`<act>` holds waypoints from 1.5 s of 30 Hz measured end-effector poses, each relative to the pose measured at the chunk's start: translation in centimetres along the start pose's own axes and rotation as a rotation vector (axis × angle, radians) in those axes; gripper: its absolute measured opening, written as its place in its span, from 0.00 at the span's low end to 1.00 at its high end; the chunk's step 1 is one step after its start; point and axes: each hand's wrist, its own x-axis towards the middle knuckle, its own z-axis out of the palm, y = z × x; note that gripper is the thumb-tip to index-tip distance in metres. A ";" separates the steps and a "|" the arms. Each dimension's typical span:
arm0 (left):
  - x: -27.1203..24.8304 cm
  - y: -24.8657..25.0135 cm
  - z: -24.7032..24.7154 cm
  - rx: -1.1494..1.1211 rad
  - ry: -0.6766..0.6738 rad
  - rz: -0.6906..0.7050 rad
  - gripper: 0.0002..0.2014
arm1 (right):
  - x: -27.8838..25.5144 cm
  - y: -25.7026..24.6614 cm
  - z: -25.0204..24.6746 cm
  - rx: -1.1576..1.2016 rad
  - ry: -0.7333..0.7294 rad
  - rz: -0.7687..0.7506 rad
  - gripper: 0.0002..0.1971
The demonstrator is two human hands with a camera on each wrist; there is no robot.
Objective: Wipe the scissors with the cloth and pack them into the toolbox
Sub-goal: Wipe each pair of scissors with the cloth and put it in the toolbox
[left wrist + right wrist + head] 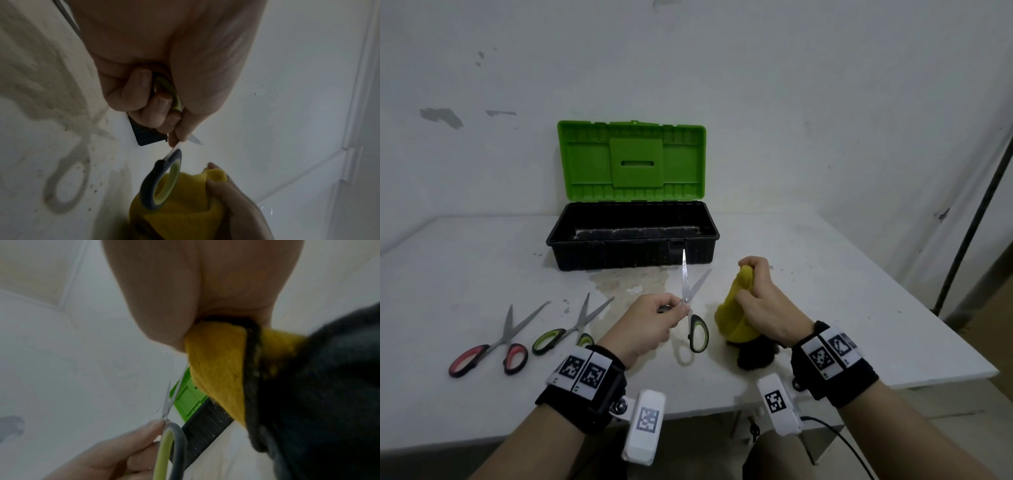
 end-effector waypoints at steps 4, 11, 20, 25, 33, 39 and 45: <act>0.0 0.2 -0.3 0.014 0.013 -0.006 0.11 | 0.0 0.0 0.2 -0.086 0.010 -0.167 0.14; -0.3 0.4 -0.1 0.021 0.012 -0.015 0.11 | -0.2 -0.3 0.9 -0.013 0.100 -0.286 0.14; -0.6 0.4 0.6 0.058 0.043 -0.013 0.11 | -0.4 -1.2 1.7 -0.193 0.200 -0.273 0.11; -0.7 0.7 0.9 0.075 0.029 -0.002 0.11 | -0.3 -1.5 2.0 -0.233 0.144 -0.288 0.07; -0.7 1.1 1.5 -0.043 0.013 -0.024 0.11 | -0.5 -1.2 2.8 -0.237 0.232 -0.357 0.09; -0.8 1.1 1.8 -0.033 0.018 0.018 0.11 | -1.2 -0.6 3.4 -0.210 0.275 -0.400 0.10; -1.1 1.0 1.7 0.064 0.032 0.108 0.10 | -1.4 -0.6 3.1 -0.299 0.290 -0.462 0.07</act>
